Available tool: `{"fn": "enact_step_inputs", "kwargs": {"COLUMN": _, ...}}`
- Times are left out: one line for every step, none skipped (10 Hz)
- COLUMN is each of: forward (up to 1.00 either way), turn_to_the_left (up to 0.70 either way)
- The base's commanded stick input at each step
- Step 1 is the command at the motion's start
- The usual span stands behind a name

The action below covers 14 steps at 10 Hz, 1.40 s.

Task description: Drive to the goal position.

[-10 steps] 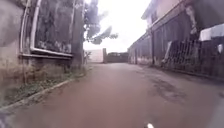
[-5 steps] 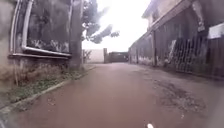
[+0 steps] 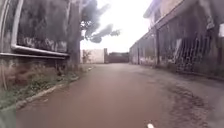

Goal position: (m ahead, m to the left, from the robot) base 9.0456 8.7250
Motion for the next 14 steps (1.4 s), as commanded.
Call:
{"fn": "enact_step_inputs", "kwargs": {"forward": 0.7, "turn_to_the_left": 0.0}}
{"fn": "enact_step_inputs", "kwargs": {"forward": 0.7, "turn_to_the_left": 0.0}}
{"fn": "enact_step_inputs", "kwargs": {"forward": 0.7, "turn_to_the_left": 0.0}}
{"fn": "enact_step_inputs", "kwargs": {"forward": 0.7, "turn_to_the_left": 0.0}}
{"fn": "enact_step_inputs", "kwargs": {"forward": 0.7, "turn_to_the_left": 0.0}}
{"fn": "enact_step_inputs", "kwargs": {"forward": 0.7, "turn_to_the_left": 0.0}}
{"fn": "enact_step_inputs", "kwargs": {"forward": 0.7, "turn_to_the_left": 0.0}}
{"fn": "enact_step_inputs", "kwargs": {"forward": 0.7, "turn_to_the_left": 0.0}}
{"fn": "enact_step_inputs", "kwargs": {"forward": 0.7, "turn_to_the_left": 0.0}}
{"fn": "enact_step_inputs", "kwargs": {"forward": 0.7, "turn_to_the_left": 0.0}}
{"fn": "enact_step_inputs", "kwargs": {"forward": 0.7, "turn_to_the_left": 0.0}}
{"fn": "enact_step_inputs", "kwargs": {"forward": 0.7, "turn_to_the_left": 0.0}}
{"fn": "enact_step_inputs", "kwargs": {"forward": 0.7, "turn_to_the_left": 0.0}}
{"fn": "enact_step_inputs", "kwargs": {"forward": 0.7, "turn_to_the_left": 0.0}}
